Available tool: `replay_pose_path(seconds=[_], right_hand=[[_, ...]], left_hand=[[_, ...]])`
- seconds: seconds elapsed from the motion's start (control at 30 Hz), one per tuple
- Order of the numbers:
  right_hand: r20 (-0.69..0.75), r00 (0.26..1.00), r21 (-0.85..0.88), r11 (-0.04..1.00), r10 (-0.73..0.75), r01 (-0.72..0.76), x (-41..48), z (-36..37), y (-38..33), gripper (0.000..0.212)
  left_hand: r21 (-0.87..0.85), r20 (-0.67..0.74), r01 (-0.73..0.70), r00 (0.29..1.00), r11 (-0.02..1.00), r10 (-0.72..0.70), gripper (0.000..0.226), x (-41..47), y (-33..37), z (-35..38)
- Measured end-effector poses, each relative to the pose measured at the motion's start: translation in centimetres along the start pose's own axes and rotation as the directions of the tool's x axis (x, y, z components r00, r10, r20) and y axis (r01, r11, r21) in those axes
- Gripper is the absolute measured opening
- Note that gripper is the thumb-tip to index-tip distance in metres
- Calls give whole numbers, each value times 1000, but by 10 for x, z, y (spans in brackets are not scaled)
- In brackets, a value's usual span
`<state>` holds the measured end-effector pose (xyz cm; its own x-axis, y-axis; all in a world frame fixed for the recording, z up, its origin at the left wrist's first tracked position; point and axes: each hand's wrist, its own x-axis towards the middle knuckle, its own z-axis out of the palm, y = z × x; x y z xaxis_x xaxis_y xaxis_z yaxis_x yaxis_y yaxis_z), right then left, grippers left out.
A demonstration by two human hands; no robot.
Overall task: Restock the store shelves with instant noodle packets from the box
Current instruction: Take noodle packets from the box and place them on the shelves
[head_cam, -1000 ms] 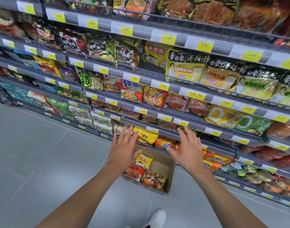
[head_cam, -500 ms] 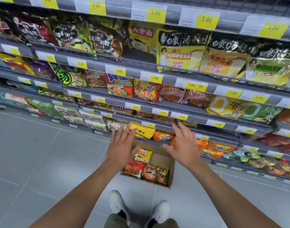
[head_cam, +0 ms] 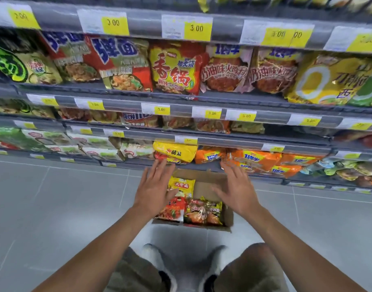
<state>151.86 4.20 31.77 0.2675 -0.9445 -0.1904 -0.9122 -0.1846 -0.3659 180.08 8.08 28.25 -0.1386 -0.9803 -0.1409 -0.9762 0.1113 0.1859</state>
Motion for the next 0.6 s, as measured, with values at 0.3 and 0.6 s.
replay_pose_path(seconds=[0.3, 0.6], right_hand=[[148, 982, 58, 990, 116, -126, 50, 177, 75, 81], [320, 915, 266, 904, 245, -335, 135, 360, 111, 47]], left_hand=[[-68, 86, -4, 996, 998, 10, 90, 48, -49, 179], [-122, 218, -20, 975, 992, 46, 90, 85, -101, 317]])
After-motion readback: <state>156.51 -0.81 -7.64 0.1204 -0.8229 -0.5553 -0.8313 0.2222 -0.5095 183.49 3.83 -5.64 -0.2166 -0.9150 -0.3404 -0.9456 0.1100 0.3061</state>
